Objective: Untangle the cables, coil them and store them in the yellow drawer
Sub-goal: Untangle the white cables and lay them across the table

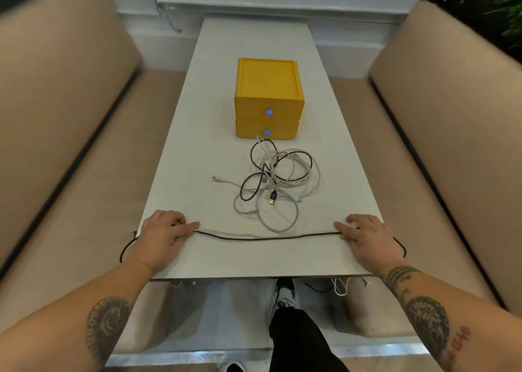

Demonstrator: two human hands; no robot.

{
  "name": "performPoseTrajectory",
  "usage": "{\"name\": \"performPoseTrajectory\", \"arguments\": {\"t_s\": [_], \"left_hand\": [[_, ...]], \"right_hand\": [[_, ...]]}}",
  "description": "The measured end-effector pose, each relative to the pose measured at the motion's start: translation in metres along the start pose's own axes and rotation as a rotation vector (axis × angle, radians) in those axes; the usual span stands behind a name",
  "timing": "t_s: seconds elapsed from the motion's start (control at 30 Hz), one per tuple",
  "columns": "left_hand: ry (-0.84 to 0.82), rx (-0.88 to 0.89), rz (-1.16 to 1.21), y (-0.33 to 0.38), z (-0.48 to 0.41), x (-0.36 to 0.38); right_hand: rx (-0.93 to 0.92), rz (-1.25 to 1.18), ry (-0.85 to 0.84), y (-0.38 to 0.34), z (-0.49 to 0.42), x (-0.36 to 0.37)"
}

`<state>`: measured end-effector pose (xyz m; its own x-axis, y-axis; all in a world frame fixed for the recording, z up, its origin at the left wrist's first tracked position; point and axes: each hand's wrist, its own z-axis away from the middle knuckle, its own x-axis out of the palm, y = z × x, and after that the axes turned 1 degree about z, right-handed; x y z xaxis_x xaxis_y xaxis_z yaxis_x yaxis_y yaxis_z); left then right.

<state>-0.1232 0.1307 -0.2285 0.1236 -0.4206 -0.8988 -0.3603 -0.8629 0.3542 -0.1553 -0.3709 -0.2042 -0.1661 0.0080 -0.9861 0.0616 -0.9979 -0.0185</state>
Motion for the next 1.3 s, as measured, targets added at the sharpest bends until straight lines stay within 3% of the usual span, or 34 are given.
{"name": "performPoseTrajectory", "arguments": {"t_s": [0.17,0.27,0.43,0.57,0.67,0.8,0.97,1.07,1.3], "left_hand": [[-0.132,-0.025,-0.064,0.003,-0.005,-0.008],[-0.198,-0.027,-0.079,0.004,-0.007,-0.008],[-0.256,-0.048,-0.078,0.015,-0.009,-0.01],[-0.311,-0.057,-0.066,0.023,-0.01,-0.015],[-0.295,-0.061,-0.034,0.03,-0.016,-0.019],[-0.193,-0.095,0.075,0.043,-0.036,-0.028],[-0.196,-0.154,0.284,0.089,-0.086,-0.041],[-0.171,-0.136,0.409,0.124,-0.118,-0.052],[0.004,-0.24,0.764,0.197,-0.197,-0.106]], "right_hand": [[0.033,0.025,-0.113,-0.015,0.005,-0.022],[-0.021,-0.025,-0.095,-0.028,0.002,-0.034],[0.002,-0.399,0.016,-0.078,-0.024,-0.055],[0.136,-0.604,-0.149,-0.134,-0.049,-0.07],[0.128,-0.72,-0.224,-0.155,-0.063,-0.08],[0.261,-1.136,-0.051,-0.161,-0.073,-0.121],[0.171,-1.457,0.164,-0.158,-0.09,-0.2],[0.08,-1.511,0.247,-0.158,-0.098,-0.235],[-0.157,-1.286,0.449,-0.156,-0.097,-0.287]]}}
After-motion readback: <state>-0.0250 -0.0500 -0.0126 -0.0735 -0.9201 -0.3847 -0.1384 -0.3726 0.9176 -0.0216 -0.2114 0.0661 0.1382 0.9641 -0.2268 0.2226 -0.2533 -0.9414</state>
